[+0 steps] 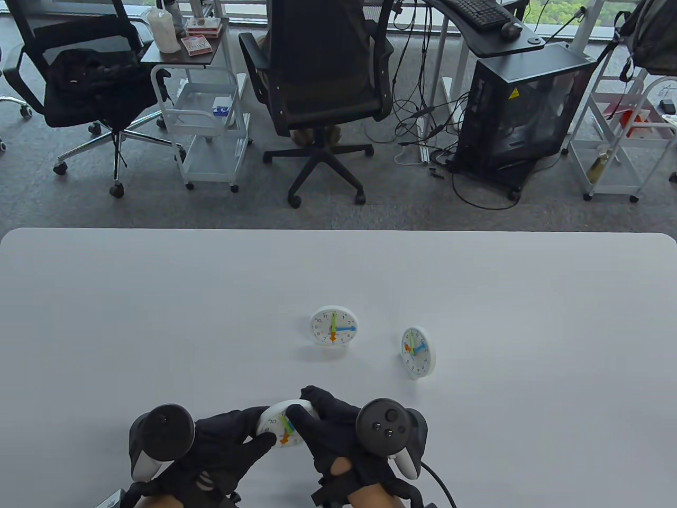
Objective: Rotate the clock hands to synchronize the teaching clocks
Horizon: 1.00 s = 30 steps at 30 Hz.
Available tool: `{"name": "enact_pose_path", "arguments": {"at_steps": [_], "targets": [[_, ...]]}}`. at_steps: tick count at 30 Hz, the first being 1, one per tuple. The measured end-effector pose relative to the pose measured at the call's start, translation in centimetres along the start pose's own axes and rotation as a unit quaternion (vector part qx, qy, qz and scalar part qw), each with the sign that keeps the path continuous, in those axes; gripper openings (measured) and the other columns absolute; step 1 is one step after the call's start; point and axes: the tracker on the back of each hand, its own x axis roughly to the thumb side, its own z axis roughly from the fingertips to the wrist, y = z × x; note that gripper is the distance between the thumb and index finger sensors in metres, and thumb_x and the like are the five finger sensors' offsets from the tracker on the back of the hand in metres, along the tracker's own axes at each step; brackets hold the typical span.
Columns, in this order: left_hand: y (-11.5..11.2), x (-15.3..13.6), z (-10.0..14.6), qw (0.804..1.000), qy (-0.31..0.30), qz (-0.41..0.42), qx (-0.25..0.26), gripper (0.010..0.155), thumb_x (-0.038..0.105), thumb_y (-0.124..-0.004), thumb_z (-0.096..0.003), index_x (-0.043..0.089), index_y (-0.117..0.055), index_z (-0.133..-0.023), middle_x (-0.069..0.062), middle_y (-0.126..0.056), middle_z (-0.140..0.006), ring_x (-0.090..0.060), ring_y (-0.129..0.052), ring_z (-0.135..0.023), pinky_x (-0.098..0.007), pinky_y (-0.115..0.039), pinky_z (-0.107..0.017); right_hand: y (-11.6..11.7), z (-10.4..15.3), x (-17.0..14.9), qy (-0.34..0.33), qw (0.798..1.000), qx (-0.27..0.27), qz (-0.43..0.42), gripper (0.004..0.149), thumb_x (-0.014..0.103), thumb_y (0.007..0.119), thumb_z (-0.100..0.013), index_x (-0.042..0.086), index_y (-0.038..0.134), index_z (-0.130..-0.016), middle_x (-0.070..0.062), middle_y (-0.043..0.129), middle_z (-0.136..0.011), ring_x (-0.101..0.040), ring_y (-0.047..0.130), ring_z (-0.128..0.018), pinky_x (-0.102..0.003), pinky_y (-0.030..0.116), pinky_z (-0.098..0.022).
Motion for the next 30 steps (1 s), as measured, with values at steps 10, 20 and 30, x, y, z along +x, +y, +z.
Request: {"name": "enact_pose_path", "arguments": {"at_steps": [10, 20, 30], "targets": [[0.16, 0.03, -0.02, 1.000, 0.003, 0.006, 0.003, 0.051, 0.042, -0.091, -0.0474, 0.016, -0.084, -0.090, -0.010, -0.107, -0.074, -0.043, -0.102, -0.066, -0.069, -0.068, -0.056, -0.22, -0.01, -0.01, -0.004, 1.000, -0.002, -0.012, 0.066, 0.052, 0.075, -0.052, -0.005, 0.085, -0.084, -0.020, 0.097, -0.066, -0.042, 0.106, -0.041, -0.065, 0.075, -0.042], [0.40, -0.04, -0.06, 1.000, 0.010, 0.023, 0.004, 0.051, 0.042, -0.091, -0.0476, 0.016, -0.083, -0.091, -0.010, -0.107, -0.074, -0.043, -0.102, -0.067, -0.068, -0.068, -0.056, -0.45, 0.02, -0.02, -0.008, 1.000, -0.008, -0.024, 0.060, 0.047, 0.075, -0.053, -0.003, 0.086, -0.085, -0.018, 0.098, -0.066, -0.041, 0.106, -0.042, -0.065, 0.075, -0.043], [0.62, -0.22, -0.07, 0.998, 0.021, 0.051, 0.004, 0.051, 0.042, -0.090, -0.0479, 0.016, -0.083, -0.091, -0.009, -0.107, -0.075, -0.042, -0.102, -0.067, -0.068, -0.068, -0.056, -0.54, 0.01, -0.09, -0.010, 0.999, -0.013, -0.037, 0.057, 0.042, 0.076, -0.053, -0.002, 0.084, -0.087, -0.017, 0.097, -0.066, -0.040, 0.105, -0.042, -0.065, 0.074, -0.044]]}}
